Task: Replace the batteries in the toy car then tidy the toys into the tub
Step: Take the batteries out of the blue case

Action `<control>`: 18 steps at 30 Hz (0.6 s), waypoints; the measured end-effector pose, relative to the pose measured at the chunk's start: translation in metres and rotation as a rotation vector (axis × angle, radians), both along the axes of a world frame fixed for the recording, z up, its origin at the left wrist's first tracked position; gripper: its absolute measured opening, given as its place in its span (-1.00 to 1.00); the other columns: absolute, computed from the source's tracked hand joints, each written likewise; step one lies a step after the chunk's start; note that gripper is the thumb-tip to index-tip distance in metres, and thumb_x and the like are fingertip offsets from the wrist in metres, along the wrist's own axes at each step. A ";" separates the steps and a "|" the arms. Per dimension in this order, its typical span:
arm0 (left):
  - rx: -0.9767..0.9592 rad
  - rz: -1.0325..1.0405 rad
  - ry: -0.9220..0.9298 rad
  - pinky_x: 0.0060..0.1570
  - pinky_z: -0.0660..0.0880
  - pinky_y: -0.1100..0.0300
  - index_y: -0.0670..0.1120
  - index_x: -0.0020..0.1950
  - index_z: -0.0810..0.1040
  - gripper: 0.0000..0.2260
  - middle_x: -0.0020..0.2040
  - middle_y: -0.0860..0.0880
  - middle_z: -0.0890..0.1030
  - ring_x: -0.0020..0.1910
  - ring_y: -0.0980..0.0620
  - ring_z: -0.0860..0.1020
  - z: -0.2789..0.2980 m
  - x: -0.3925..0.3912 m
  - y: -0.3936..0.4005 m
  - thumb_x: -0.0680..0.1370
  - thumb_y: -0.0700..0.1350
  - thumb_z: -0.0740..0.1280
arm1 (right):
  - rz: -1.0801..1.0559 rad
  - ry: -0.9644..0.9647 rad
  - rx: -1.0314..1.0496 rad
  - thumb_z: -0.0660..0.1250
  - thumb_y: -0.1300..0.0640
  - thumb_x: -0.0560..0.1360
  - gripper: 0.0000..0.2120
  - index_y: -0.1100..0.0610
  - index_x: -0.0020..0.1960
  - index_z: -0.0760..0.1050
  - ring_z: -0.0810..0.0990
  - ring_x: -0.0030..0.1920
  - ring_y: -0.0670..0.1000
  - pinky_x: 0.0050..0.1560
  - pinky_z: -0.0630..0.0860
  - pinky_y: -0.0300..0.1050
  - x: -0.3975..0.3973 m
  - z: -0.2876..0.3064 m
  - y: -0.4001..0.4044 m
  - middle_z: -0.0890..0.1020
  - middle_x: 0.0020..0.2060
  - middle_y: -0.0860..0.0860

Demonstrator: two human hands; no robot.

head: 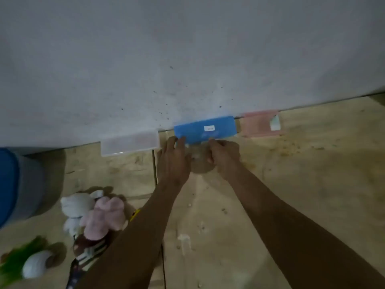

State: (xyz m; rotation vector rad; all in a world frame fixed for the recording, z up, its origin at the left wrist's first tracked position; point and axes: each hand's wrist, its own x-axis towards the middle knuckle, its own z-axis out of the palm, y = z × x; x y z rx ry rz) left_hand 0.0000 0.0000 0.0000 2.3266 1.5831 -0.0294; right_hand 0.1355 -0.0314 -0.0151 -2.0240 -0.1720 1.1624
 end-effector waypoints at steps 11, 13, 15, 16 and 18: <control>0.188 -0.066 0.006 0.19 0.55 -0.17 -0.20 0.33 0.57 -0.55 0.29 -0.25 0.55 0.25 -0.36 0.50 -0.037 0.017 0.035 0.46 -0.18 0.52 | -0.251 0.291 0.070 0.43 -0.04 0.53 -0.71 0.17 -0.22 0.56 0.50 -0.48 -0.03 -0.36 0.51 -0.14 0.001 -0.002 0.020 0.61 -0.40 0.07; 0.215 -0.098 0.018 0.17 0.55 -0.16 -0.19 0.32 0.58 -0.56 0.28 -0.24 0.55 0.24 -0.34 0.50 -0.040 0.015 0.037 0.46 -0.17 0.52 | -0.268 0.339 0.090 0.42 -0.03 0.54 -0.72 0.18 -0.17 0.58 0.51 -0.44 -0.02 -0.34 0.52 -0.13 0.001 0.000 0.018 0.62 -0.37 0.08; 0.240 -0.122 0.040 0.16 0.55 -0.15 -0.18 0.33 0.57 -0.57 0.28 -0.23 0.56 0.23 -0.33 0.50 -0.042 0.013 0.038 0.48 -0.13 0.51 | -0.285 0.376 0.113 0.43 -0.03 0.53 -0.71 0.21 -0.12 0.59 0.54 -0.41 -0.01 -0.34 0.54 -0.14 0.001 0.000 0.016 0.64 -0.33 0.10; 0.256 -0.131 0.047 0.15 0.55 -0.14 -0.17 0.33 0.57 -0.57 0.28 -0.23 0.56 0.23 -0.32 0.50 -0.043 0.012 0.038 0.49 -0.11 0.50 | -0.289 0.388 0.118 0.44 -0.03 0.53 -0.71 0.22 -0.10 0.60 0.56 -0.41 -0.02 -0.35 0.55 -0.15 0.001 0.000 0.014 0.65 -0.33 0.10; 0.263 -0.136 0.066 0.14 0.55 -0.13 -0.16 0.34 0.57 -0.57 0.27 -0.22 0.56 0.22 -0.31 0.51 -0.044 0.012 0.039 0.50 -0.09 0.50 | -0.290 0.383 0.120 0.46 -0.03 0.51 -0.72 0.21 -0.10 0.61 0.59 -0.40 -0.04 -0.35 0.57 -0.16 0.003 0.001 0.013 0.67 -0.32 0.09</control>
